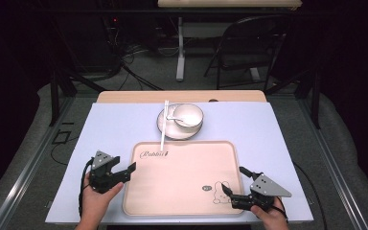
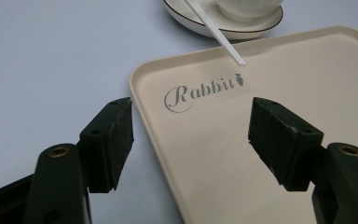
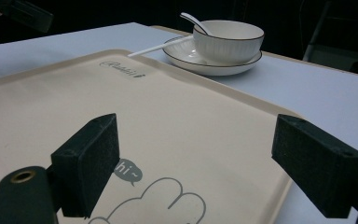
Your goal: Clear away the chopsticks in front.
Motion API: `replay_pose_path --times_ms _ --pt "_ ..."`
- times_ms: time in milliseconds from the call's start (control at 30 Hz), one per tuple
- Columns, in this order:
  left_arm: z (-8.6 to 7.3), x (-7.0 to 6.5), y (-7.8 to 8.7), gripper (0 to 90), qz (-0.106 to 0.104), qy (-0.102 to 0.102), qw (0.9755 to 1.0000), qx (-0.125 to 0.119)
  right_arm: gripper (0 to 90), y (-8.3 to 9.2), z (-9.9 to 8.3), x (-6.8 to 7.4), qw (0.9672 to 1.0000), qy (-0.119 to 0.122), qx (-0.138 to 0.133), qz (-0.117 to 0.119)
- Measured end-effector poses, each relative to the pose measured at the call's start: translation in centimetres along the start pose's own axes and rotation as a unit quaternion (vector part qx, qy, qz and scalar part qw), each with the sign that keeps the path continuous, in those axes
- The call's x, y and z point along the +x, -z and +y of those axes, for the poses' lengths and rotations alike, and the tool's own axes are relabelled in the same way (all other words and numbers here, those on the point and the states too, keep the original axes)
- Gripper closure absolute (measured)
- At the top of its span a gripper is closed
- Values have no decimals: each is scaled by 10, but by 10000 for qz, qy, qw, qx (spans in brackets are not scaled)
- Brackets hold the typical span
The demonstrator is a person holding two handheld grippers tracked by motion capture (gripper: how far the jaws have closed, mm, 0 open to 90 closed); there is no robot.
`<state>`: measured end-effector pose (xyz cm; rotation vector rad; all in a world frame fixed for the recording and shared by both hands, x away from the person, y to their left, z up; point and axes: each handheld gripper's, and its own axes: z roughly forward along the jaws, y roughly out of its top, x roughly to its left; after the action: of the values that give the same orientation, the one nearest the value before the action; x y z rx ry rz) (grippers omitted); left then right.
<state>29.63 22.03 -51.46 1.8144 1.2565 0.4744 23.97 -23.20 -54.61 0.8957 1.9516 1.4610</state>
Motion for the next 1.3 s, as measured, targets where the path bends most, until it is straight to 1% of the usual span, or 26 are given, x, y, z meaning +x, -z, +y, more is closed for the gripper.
replay_pose_path --times_ms 33,200,267,300,467,533,567,600,667,733,867,933,967,1067,1200,1300 --pt "2 1 -1 315 -64 25 10000 63 143 0 0 0 10000 -10 2 10" --pt "13 2 -5 363 -205 114 9995 198 143 0 0 1 10000 -2 7 31" --pt "20 1 -7 367 -152 70 9993 328 143 0 0 1 10000 -17 13 37" --pt "22 0 -7 367 -161 48 9992 374 143 -1 0 1 10000 -23 6 34" --pt "38 -3 -12 367 -96 -116 9988 473 143 -1 0 1 10000 -33 9 24" --pt "41 -4 -12 368 -80 -115 9988 460 143 -1 0 1 10000 -30 12 27" --pt "46 -4 -14 377 -97 -123 9989 432 143 -1 0 1 10000 -27 8 22" --pt "46 -4 -14 383 -97 -123 9989 432 143 -1 0 1 10000 -27 8 22" --pt "53 -3 -17 399 -87 -153 9989 423 143 -1 0 1 10000 -32 12 12" --pt "56 -2 -19 424 -97 -94 9989 445 143 0 0 1 10000 -33 5 3" --pt "66 0 -24 437 -174 64 9987 466 143 0 0 0 10000 -52 -2 -3" --pt "69 0 -26 439 -175 74 9987 469 143 0 0 0 10000 -46 2 -5" --pt "75 0 -27 439 -170 78 9987 474 143 0 0 0 10000 -37 -3 -5" --pt "84 1 -29 443 -139 120 9987 466 143 0 0 0 10000 -49 -6 -14" --pt "94 2 -34 449 -90 134 9984 534 143 1 1 -2 10000 -67 -24 -33" --pt "100 4 -39 462 -178 290 9978 574 143 1 1 -3 10000 -79 -30 -34"
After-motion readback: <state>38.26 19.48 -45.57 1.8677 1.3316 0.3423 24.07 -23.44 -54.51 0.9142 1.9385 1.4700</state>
